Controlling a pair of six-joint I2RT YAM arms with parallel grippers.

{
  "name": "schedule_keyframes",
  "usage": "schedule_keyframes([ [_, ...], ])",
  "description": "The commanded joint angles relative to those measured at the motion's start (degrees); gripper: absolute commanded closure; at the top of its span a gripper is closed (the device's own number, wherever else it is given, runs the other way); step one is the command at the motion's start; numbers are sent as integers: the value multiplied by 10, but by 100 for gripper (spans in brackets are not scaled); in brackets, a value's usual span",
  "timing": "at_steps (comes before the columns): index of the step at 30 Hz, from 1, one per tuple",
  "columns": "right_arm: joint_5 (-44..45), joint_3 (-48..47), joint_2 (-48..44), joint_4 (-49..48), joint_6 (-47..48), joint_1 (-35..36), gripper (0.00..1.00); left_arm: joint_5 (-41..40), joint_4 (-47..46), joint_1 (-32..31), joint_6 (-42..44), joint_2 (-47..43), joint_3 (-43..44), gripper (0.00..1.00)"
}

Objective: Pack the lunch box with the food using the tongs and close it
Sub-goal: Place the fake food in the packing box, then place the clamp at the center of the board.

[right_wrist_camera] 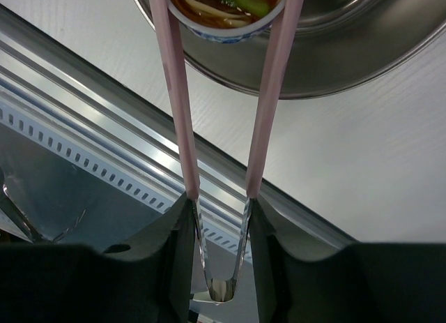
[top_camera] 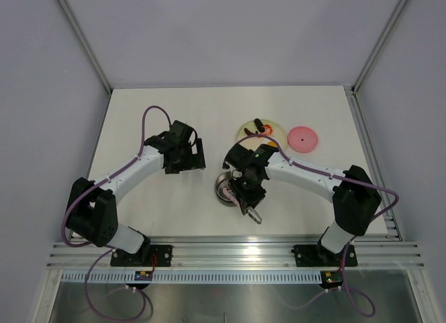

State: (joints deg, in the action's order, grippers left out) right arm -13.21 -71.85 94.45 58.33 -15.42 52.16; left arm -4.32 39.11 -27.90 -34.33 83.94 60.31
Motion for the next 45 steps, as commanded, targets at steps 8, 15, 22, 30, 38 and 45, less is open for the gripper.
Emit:
schedule_keyframes([
  [8, -13, -17, 5, -2, 7, 7, 53, -9, -13, 1, 13, 1, 4, 1],
  [15, 3, -21, 1, 7, 11, 8, 49, -9, -13, 1, 11, 5, 2, 1],
  [22, 34, -42, -11, 4, 12, 9, 51, -8, -15, 1, 9, 10, 1, 1],
  [30, 49, -86, -52, 10, 16, 9, 80, -9, -14, 0, 7, 12, -3, 1],
  [38, 129, -78, -97, 5, 4, -23, 86, -4, -17, 0, 3, 11, -3, 1],
  [45, 119, 10, -131, -21, 5, -66, 85, -19, -15, 1, 15, -3, -5, 1],
])
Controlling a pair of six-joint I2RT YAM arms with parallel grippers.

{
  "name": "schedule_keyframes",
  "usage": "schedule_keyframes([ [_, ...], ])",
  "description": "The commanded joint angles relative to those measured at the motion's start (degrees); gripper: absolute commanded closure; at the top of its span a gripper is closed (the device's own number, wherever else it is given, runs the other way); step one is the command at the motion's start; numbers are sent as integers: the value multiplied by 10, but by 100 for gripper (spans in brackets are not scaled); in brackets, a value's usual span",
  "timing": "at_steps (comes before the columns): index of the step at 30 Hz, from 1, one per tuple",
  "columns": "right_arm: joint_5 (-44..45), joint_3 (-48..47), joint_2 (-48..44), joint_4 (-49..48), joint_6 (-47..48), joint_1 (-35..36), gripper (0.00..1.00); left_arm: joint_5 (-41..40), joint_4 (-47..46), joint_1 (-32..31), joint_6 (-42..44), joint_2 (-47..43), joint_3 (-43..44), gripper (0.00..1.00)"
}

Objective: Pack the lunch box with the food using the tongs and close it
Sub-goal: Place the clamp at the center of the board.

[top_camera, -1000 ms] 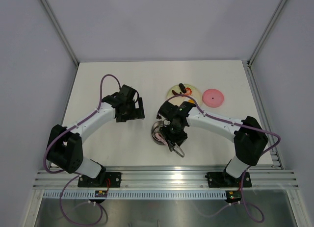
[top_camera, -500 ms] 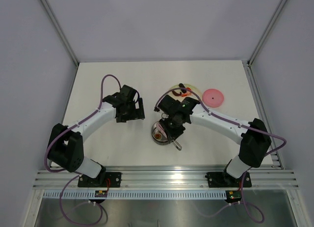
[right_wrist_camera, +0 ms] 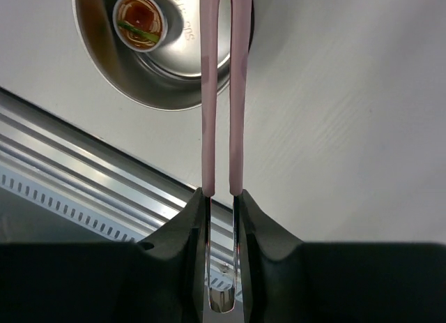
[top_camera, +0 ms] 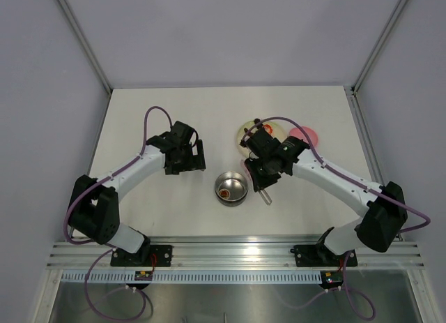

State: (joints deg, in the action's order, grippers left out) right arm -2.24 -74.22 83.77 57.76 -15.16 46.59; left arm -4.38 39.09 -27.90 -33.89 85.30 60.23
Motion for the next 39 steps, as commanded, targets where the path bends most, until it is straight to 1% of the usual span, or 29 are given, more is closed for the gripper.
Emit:
schedule_keyframes([
  [1, 9, 46, -30, -30, 2, -19, 85, -19, -16, 1, 10, -17, -5, 1],
  [4, 6, 99, -30, -64, 3, -33, 87, -13, -19, 1, 9, -17, -4, 1],
  [5, 17, 110, -27, -72, -2, -33, 88, -9, -19, 1, 8, -17, -3, 1],
  [8, 20, 149, -23, -112, -19, -34, 89, -7, -18, 1, 13, -18, 2, 1],
  [10, 51, 175, -22, -152, -44, -34, 81, -12, -11, 0, 20, -18, 4, 1],
  [11, 51, 180, -22, -163, -50, -36, 80, -31, -7, 1, 22, -18, 10, 1],
  [12, 51, 198, -23, -201, -51, -36, 77, -41, -3, 0, 26, -18, 14, 1],
  [13, 60, 209, -26, -220, -59, -36, 72, -49, 5, 0, 29, -19, 17, 1],
  [15, 72, 226, -26, -246, -66, -36, 70, -62, 9, 1, 36, -22, 23, 1],
  [16, 76, 226, -14, -251, -69, -37, 65, -64, 12, 1, 38, -25, 24, 1],
  [17, 77, 225, -6, -251, -69, -38, 63, -67, 12, 0, 40, -28, 24, 1],
  [20, 78, 217, 31, -258, -72, -37, 62, -66, 11, 0, 40, -29, 24, 1],
  [25, 95, 220, 82, -302, -100, -38, 59, -56, 8, 0, 30, -17, 28, 1],
  [28, 104, 224, 91, -326, -112, -38, 56, -50, 3, 0, 31, -18, 28, 1],
  [29, 106, 227, 93, -333, -112, -38, 50, -50, 2, 0, 33, -18, 29, 1],
  [31, 116, 226, 97, -333, -108, -38, 46, -53, 3, 0, 37, -15, 31, 1],
  [32, 121, 222, 99, -327, -105, -37, 42, -55, 5, 0, 39, -14, 31, 1],
  [33, 127, 221, 100, -325, -101, -37, 35, -56, 3, 1, 41, -13, 31, 1],
  [35, 130, 215, 98, -317, -99, -38, 30, -60, 4, 0, 44, -11, 33, 1],
  [36, 123, 213, 92, -316, -92, -38, 24, -61, 4, 1, 44, -10, 34, 1],
  [38, 114, 213, 81, -313, -90, -37, 18, -64, 4, 3, 45, -7, 41, 1],
  [39, 116, 214, 67, -311, -90, -38, 17, -65, 8, 4, 48, -4, 45, 1],
])
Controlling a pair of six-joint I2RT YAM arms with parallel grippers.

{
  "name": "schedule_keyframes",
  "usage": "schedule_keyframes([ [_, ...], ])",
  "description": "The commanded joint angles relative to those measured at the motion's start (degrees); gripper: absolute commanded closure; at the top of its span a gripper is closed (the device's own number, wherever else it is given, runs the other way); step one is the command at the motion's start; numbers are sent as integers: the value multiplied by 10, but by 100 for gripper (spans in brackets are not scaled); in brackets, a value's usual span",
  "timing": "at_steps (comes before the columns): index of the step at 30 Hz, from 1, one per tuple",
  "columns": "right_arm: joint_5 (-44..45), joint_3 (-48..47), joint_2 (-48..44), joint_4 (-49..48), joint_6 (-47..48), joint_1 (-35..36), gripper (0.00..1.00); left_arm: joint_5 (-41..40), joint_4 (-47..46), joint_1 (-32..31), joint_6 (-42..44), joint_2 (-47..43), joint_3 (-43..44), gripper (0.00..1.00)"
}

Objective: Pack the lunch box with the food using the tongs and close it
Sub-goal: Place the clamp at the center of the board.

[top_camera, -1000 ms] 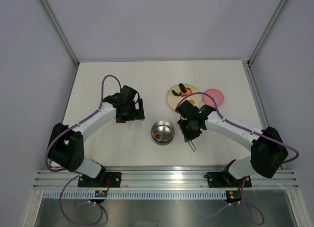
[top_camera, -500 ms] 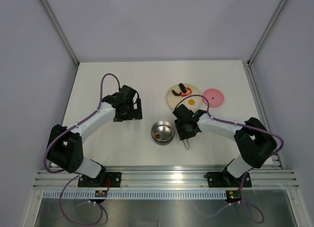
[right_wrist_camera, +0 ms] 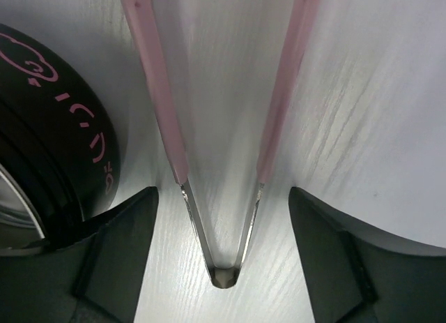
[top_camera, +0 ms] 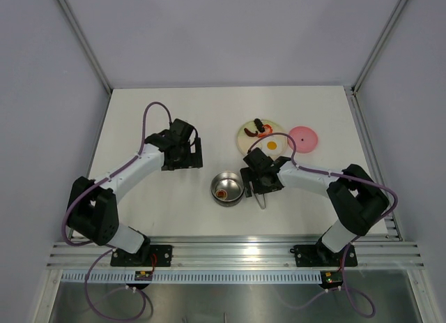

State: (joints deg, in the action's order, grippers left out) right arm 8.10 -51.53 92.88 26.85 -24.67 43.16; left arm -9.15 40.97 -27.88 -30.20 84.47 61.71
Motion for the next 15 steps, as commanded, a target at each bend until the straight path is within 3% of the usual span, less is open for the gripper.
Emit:
schedule_keyframes([
  [1, 15, -13, -33, 0, 4, -3, 12, -18, -10, 5, 15, 8, 36, 1],
  [5, 38, -8, -73, 20, -6, -4, 1, -22, 2, 24, 33, 19, 67, 1],
  [15, 87, 96, -155, -79, -77, 18, 1, -15, -36, 41, 36, -28, 76, 1],
])
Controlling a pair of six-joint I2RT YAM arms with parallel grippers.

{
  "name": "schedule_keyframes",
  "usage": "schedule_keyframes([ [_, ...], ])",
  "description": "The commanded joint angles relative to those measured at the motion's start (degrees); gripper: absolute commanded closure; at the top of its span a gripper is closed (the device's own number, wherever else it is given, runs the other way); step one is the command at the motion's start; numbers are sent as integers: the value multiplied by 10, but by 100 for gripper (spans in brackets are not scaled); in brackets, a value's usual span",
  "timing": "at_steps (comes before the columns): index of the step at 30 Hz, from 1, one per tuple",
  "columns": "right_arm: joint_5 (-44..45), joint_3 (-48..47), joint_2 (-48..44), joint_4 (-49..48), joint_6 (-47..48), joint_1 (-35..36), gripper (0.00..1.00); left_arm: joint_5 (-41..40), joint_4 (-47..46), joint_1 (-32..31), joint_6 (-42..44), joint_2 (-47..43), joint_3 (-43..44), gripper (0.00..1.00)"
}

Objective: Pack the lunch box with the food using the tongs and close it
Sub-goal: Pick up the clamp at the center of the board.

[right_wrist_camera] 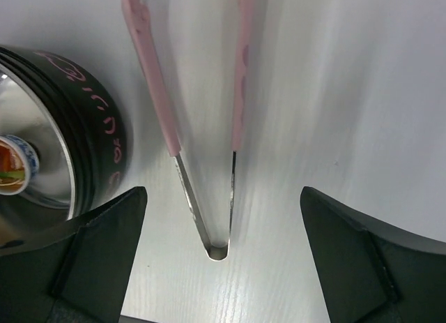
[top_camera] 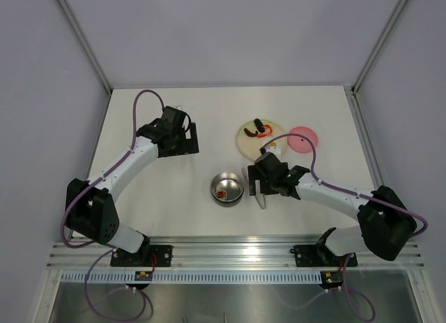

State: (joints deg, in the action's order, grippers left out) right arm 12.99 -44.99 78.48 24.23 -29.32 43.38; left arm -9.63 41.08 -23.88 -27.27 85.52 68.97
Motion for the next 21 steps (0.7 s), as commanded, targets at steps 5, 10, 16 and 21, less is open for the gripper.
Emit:
schedule_keyframes([
  [5, 46, 39, 21, -90, -28, 36, 1, -9, -62, 1, 3, -76, -29, 1],
  [10, 83, 54, 45, -129, -33, 76, 1, -13, -68, 1, 3, -84, -35, 1],
  [16, 134, 52, 67, -123, -71, 91, 3, -14, -68, 1, 5, -83, -39, 1],
  [21, 151, 29, 106, -62, -111, 93, 9, -14, -67, 1, 4, -80, -41, 1],
])
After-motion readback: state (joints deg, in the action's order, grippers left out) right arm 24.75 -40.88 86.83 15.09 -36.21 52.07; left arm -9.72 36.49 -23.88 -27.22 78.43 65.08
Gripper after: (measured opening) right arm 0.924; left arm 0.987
